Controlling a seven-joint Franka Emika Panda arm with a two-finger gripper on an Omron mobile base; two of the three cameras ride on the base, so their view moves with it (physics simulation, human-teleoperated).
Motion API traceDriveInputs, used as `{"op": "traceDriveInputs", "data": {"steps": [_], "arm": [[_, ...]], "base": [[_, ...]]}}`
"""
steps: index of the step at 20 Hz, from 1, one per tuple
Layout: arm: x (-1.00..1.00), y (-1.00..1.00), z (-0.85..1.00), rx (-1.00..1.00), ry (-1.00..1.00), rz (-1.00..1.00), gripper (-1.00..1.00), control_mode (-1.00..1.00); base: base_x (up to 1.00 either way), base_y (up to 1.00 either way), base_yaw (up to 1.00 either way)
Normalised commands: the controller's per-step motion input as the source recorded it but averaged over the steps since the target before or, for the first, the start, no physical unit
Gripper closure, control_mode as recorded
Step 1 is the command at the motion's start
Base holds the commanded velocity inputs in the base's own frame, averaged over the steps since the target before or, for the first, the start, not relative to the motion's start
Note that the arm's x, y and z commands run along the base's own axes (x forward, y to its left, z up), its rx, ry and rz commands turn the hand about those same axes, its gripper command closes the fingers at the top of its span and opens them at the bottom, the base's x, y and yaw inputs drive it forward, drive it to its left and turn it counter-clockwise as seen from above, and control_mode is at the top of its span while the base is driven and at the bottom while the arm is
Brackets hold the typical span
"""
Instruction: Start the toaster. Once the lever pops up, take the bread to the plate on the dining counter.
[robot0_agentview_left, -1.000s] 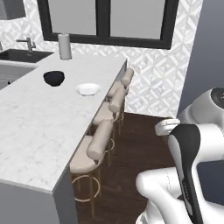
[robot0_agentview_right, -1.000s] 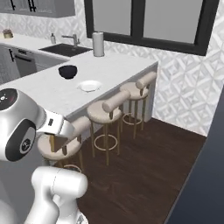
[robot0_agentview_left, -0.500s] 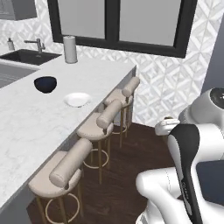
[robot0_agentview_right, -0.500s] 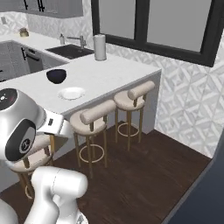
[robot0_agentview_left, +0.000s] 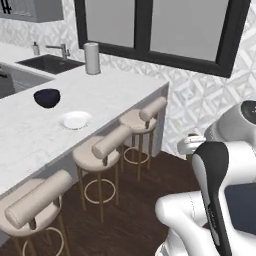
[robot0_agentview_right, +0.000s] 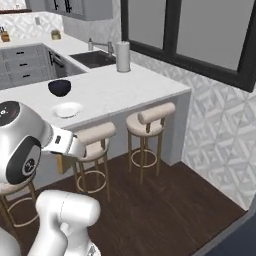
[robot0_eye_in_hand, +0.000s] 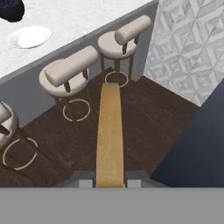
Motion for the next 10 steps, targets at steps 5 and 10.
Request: {"op": "traceDriveInputs", "data": {"steps": [5, 10], "arm": [[0.00, 0.00, 0.00, 0.00, 0.00, 0.00, 1.00, 1.00], [0.00, 0.00, 0.00, 0.00, 0.00, 0.00, 1.00, 1.00]], "base": [[0.31, -0.52, 0.52], [0.42, -0.14, 0.63]]}}
